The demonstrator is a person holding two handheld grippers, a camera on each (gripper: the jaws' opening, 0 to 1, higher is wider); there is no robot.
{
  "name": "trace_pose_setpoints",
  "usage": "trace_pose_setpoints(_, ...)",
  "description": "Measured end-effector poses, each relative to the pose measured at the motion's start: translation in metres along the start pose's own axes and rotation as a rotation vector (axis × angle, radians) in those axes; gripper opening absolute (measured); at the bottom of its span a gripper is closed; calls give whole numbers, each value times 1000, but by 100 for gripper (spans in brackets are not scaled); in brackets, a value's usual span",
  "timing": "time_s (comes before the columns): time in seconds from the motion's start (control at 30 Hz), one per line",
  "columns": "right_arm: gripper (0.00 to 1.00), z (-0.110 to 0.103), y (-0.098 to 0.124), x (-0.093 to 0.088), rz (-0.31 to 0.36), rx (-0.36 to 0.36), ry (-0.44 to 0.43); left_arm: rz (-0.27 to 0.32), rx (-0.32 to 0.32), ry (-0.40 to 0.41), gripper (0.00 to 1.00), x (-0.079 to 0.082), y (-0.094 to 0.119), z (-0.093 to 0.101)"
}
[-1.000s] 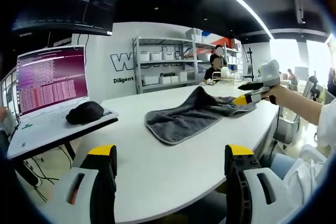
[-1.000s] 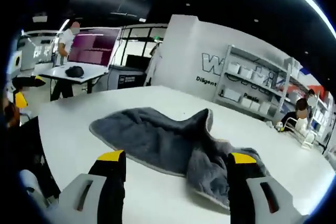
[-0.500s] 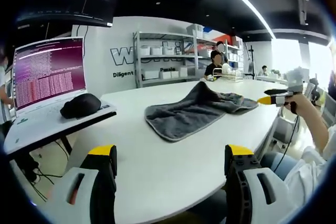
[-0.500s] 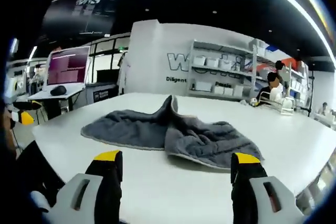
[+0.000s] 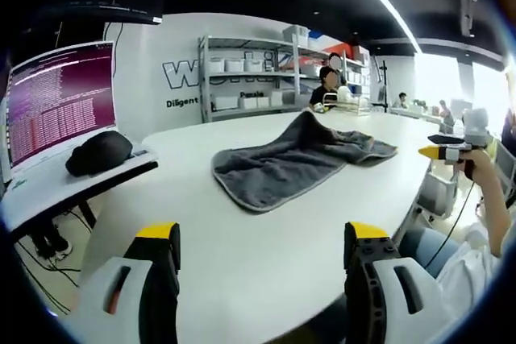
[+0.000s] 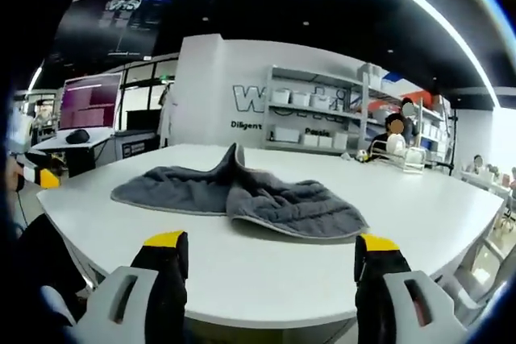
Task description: Open the folded towel by lifting each exposed corner and separating the folded layers until the towel lies flat within the target outline without major curled edges
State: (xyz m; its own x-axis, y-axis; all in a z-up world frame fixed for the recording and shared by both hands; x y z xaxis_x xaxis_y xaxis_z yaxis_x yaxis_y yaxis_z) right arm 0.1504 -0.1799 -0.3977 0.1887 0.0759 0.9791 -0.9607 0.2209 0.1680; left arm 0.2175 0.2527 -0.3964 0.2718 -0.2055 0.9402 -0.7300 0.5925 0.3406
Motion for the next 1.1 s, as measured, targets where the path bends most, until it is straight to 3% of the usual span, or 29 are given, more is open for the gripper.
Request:
trace_pose_setpoints(0.17, 86, 1, 2, -4, -12, 2, 13, -22, -25, -10, 79, -1, -24, 2)
trace_pose_setpoints(0.23, 86, 2, 2, -4, -14, -1, 10, 21, -62, -28, 79, 3, -38, 4)
trace_pose_setpoints(0.33, 86, 4, 2, -4, -17, -12, 13, 28, -93, -17, 75, 2, -58, 4)
trace_pose_setpoints(0.4, 86, 5, 2, -4, -16, -17, 9, -7, -89, 14, 72, -2, -68, 4)
trace_pose_setpoints(0.43, 85, 5, 3, -4, -15, -18, 7, -30, -83, 30, 71, -4, -71, 4)
trace_pose_setpoints(0.7, 85, 11, 6, -10, -25, -28, 1, 10, -62, 14, 63, 1, -89, -2)
trace_pose_setpoints(0.83, 84, 18, 11, -12, -29, -51, -1, -28, -42, 30, 58, -4, -99, -9)
trace_pose_setpoints(1.0, 83, 26, 17, -13, -27, -77, -13, -16, -26, 41, 55, -4, -107, -17)
trace_pose_setpoints(1.1, 82, 29, 19, -14, -29, -87, -18, -30, -56, 36, 55, -6, -115, -18)
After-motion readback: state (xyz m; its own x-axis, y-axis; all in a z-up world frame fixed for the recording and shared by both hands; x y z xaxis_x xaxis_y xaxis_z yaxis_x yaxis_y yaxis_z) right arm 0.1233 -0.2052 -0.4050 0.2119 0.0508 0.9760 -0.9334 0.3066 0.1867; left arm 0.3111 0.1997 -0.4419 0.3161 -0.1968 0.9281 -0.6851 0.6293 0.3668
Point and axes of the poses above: the point that each gripper's makers call its tool centre point, and the gripper's own axes: y roughly backward along the fingers, z roughly to its right, x roughly out of its top, the point moved 7 cm from there along y, roughly backward along the fingers, and after that the axes turned 10 degrees about -x, right-handed, at the moved point
